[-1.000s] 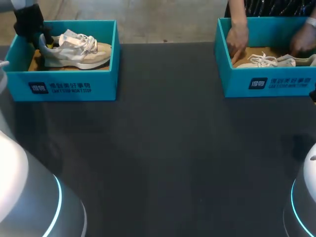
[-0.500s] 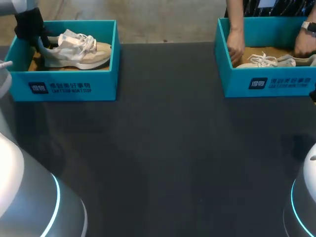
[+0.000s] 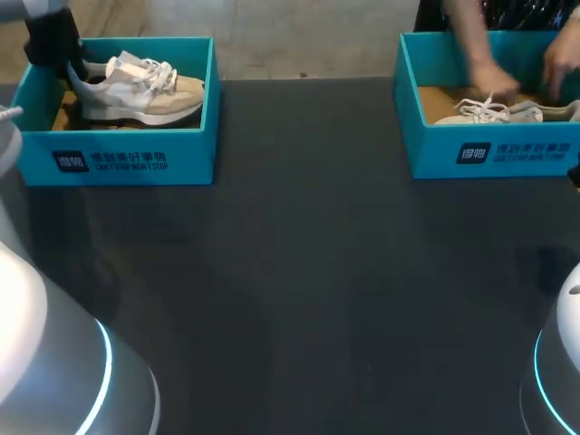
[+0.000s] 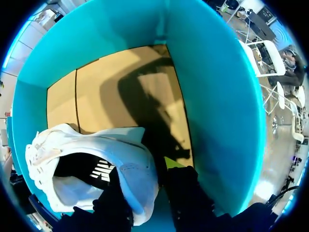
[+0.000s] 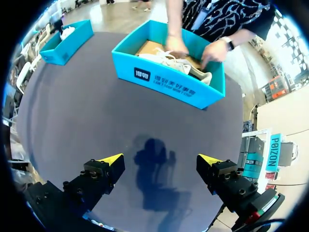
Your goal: Take the shoe out of the shoebox, open the shoe tongue, remove and reinsert the insole, then place the shoe into the shoebox
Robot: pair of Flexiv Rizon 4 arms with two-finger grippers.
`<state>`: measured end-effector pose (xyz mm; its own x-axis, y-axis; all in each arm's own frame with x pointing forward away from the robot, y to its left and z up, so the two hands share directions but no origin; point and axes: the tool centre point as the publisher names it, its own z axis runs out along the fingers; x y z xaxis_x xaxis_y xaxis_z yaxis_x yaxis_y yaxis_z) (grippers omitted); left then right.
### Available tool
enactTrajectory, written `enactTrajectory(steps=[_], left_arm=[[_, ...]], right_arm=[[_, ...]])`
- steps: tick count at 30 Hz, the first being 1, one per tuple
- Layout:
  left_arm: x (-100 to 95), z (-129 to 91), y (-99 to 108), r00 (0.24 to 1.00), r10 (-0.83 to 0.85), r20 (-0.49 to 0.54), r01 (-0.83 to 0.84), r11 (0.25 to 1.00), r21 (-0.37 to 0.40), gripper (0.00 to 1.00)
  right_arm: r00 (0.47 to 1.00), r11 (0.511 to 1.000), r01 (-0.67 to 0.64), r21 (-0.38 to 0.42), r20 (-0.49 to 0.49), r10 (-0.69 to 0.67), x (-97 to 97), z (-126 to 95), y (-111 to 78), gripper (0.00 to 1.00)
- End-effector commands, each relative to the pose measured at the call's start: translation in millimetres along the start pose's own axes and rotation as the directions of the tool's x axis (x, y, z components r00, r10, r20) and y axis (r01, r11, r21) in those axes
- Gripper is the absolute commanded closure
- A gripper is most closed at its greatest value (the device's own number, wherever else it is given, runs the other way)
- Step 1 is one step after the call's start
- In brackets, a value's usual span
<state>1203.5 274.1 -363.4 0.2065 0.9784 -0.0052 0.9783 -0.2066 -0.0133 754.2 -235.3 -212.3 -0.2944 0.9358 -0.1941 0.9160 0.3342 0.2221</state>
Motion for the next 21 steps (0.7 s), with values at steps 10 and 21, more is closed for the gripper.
enactTrajectory(steps=[10, 21], left_arm=[[-1.0, -60.9, -20.5, 1.000, 0.009, -0.026, -0.010, 1.000, -0.008, 1.00], [-3.5, -105.4, -36.6, 0.996, -0.062, -0.064, 0.059, 0.997, -0.049, 1.00]], right_arm=[[1.000, 1.000, 0.001, 0.000, -0.002, -0.001, -0.5, 0.7, 0.5, 0.00], [1.000, 1.000, 0.001, 0.000, -0.002, -0.001, -0.5, 0.7, 0.5, 0.00]])
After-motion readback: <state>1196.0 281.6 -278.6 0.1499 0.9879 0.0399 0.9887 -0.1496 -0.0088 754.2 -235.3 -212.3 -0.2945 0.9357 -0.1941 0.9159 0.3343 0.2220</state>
